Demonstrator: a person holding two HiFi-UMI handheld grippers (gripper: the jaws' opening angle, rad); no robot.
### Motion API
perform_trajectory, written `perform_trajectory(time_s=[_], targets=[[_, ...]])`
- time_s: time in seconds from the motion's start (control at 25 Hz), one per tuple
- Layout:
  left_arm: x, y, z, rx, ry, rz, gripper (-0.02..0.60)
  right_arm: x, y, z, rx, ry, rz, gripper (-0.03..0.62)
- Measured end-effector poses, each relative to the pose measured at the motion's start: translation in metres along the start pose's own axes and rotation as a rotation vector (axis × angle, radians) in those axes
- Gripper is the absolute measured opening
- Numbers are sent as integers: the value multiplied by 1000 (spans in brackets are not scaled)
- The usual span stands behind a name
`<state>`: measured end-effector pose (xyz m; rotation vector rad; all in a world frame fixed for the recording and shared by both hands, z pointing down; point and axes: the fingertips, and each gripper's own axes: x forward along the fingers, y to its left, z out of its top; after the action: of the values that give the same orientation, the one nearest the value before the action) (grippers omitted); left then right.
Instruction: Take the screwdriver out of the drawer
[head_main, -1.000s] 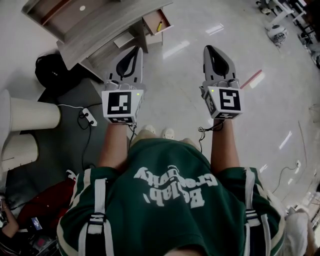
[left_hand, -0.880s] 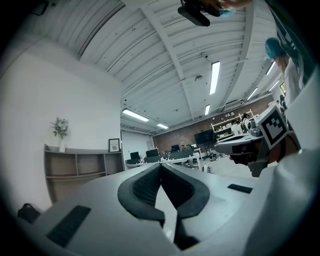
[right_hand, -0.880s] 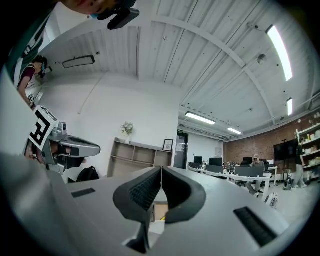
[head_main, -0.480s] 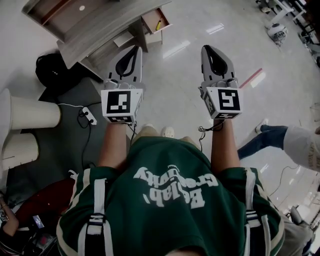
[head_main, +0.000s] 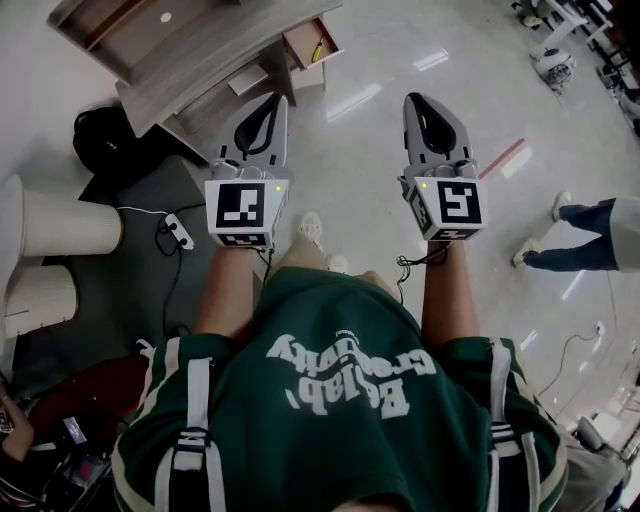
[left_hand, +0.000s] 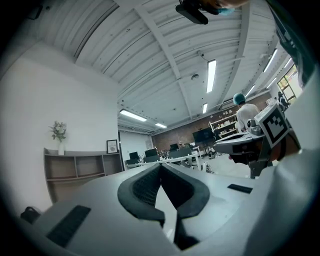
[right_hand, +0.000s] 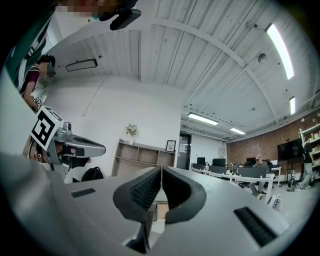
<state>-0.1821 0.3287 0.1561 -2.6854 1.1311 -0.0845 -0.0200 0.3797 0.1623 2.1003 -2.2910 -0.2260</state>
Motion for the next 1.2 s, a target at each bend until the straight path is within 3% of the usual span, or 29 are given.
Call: perform_trajectory(time_s=[0.28, 0.68, 1.2], targets=[[10, -3, 6, 9, -7, -9, 18, 2, 5, 7, 17, 10, 40, 35], [31, -1, -6, 9, -9, -26, 18, 20, -9, -8, 25, -6, 22, 35], [103, 38, -25, -48, -18, -53, 18, 99, -31, -26, 19, 25, 16, 35]])
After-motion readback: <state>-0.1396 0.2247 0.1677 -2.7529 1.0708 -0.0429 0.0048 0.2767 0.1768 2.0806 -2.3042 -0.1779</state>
